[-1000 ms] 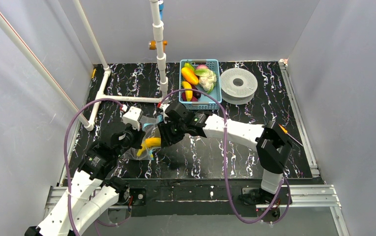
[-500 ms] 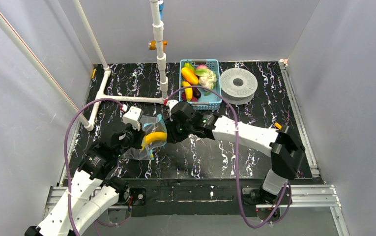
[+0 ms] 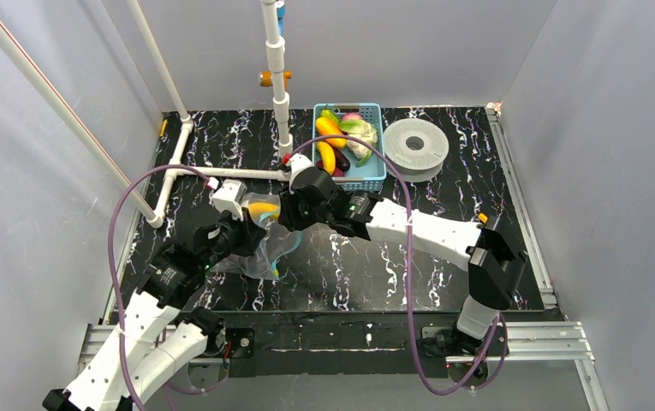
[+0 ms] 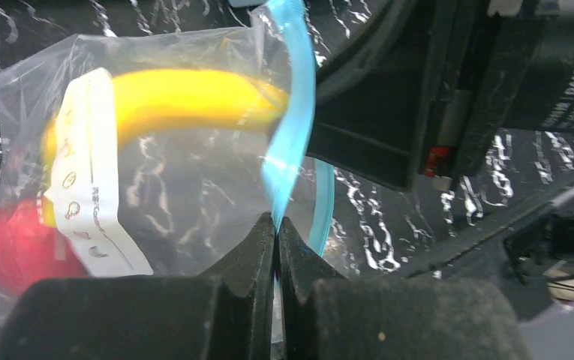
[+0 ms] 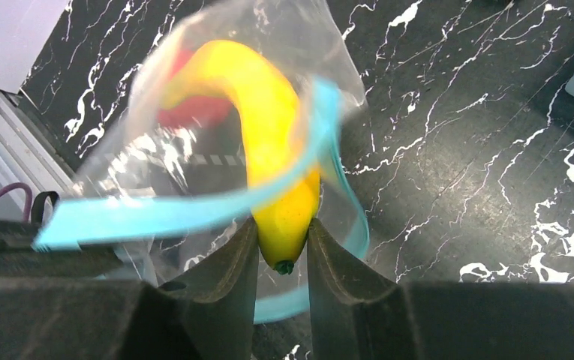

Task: Place the food in the zip-top bag and seal the zipper
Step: Place the fake fruit in the zipper food storage bag.

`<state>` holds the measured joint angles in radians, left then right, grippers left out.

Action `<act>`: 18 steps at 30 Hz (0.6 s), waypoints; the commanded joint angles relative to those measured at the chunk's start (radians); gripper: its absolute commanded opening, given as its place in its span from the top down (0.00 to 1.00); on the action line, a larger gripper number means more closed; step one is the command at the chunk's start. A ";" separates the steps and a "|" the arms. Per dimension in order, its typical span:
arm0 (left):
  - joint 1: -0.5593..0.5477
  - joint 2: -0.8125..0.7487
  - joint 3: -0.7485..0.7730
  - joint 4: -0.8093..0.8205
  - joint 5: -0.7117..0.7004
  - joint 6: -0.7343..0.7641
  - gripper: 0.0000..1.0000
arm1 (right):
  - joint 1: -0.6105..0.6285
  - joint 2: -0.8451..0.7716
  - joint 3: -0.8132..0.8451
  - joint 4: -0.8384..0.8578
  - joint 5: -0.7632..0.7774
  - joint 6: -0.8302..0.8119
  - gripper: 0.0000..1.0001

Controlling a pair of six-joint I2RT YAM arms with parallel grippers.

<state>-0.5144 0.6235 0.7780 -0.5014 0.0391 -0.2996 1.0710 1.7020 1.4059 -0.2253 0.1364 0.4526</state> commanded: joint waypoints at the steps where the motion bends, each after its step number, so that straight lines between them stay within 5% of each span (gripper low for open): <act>1: -0.004 -0.003 0.036 -0.037 0.076 -0.138 1.00 | 0.004 0.032 0.091 0.085 0.031 -0.015 0.79; 4: -0.004 -0.018 0.036 -0.085 0.024 -0.149 1.00 | 0.004 0.008 0.039 0.112 0.000 -0.017 0.53; 6: -0.004 -0.025 0.028 -0.105 -0.002 -0.140 1.00 | 0.003 -0.018 0.000 0.123 -0.022 -0.022 0.43; 18: -0.004 -0.071 -0.030 -0.133 -0.123 -0.032 1.00 | -0.035 -0.254 -0.218 0.048 0.100 -0.140 0.31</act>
<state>-0.5144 0.5682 0.7620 -0.6205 -0.0261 -0.3748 1.0679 1.5452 1.2331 -0.1852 0.1577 0.3733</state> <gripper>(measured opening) 0.012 0.680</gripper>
